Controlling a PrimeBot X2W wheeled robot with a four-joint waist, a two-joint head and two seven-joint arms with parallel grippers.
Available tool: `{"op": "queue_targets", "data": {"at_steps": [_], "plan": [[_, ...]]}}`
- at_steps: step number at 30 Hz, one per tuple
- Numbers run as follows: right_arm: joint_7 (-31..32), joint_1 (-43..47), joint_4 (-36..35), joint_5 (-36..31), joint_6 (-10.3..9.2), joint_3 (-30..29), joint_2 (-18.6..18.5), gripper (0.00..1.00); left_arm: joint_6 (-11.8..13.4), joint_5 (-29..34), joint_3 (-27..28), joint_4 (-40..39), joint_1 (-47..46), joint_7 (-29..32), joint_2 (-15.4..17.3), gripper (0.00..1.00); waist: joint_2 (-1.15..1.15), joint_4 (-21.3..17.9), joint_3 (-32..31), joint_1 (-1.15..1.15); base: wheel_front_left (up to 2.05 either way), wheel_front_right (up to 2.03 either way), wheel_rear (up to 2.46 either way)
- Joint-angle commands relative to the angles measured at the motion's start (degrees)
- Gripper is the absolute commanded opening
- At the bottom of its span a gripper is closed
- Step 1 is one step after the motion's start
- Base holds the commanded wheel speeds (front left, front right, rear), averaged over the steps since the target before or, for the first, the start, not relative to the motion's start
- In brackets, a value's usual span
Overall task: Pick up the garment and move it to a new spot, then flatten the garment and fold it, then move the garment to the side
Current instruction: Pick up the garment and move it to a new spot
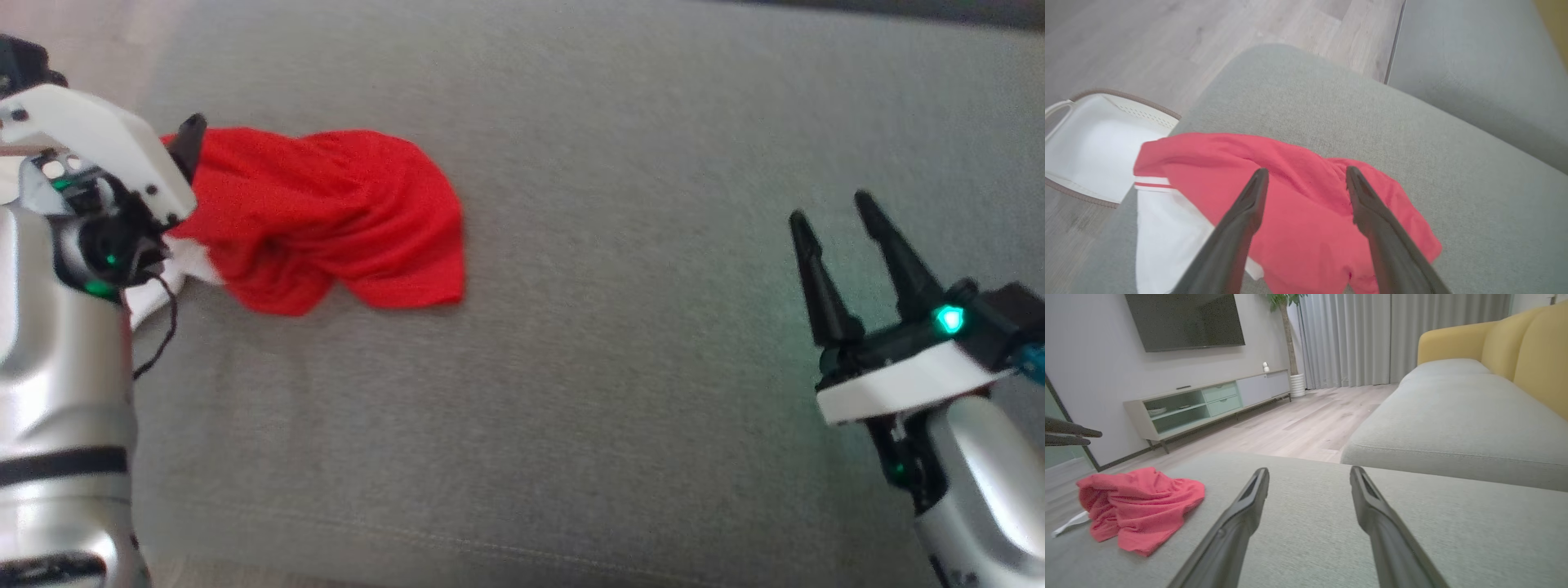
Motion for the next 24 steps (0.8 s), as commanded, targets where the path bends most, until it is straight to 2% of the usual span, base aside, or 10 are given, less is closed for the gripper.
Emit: {"op": "queue_targets", "data": {"at_steps": [1, 7, 14, 15, 16, 17, 24], "plan": [[-0.62, -2.66, -2.43, 0.82, -0.04, 1.42, -1.45, 1.0, 1.31, -0.94, 2.62, 2.86, -3.91, 3.8, 3.73, 1.0, 0.0, -4.83, 5.12, -0.01, 0.0, 0.0, 0.0], [-0.62, -4.52, -2.8, 1.76, -0.04, 1.88, -2.17, 1.0, 1.1, -1.27, 1.17, 10.68, -3.66, 11.54, 4.9, 1.0, 0.0, -7.15, 7.56, -0.01, 0.0, 0.0, 0.0], [-0.62, -4.97, -2.57, 2.11, -0.04, 1.91, -2.45, 1.0, -0.04, -0.78, -0.39, 13.27, -2.81, 13.06, 5.55, 1.0, 0.0, -7.5, 7.82, -0.01, 0.0, 0.0, 0.0], [-0.62, -5.0, -2.43, 2.13, -0.04, 1.89, -2.47, 1.0, -0.07, -0.83, -0.4, 13.43, -2.9, 12.72, 5.55, 0.84, 0.0, -7.43, 7.75, -0.01, 0.0, 0.0, 0.0], [-0.62, -5.02, -2.28, 2.14, -0.04, 1.89, -2.48, 1.0, -0.06, -0.72, -0.51, 13.52, -2.98, 12.13, 5.56, 0.45, 0.0, -7.33, 7.59, -0.01, 0.0, 0.0, 0.0], [-0.62, -5.03, -2.11, 2.17, -0.04, 1.95, -2.43, 1.0, -0.16, -0.53, -0.7, 13.61, -3.06, 11.51, 5.64, 0.0, 0.0, -7.27, 7.35, -0.01, 0.0, 0.0, 0.0], [-0.62, -4.69, -0.74, 2.39, -0.04, 2.5, -1.75, 1.0, -1.7, 1.28, -2.29, 13.33, -4.56, 5.66, 7.09, 0.0, 0.0, -7.0, 4.03, -0.01, 0.0, 0.0, 0.0]]}}
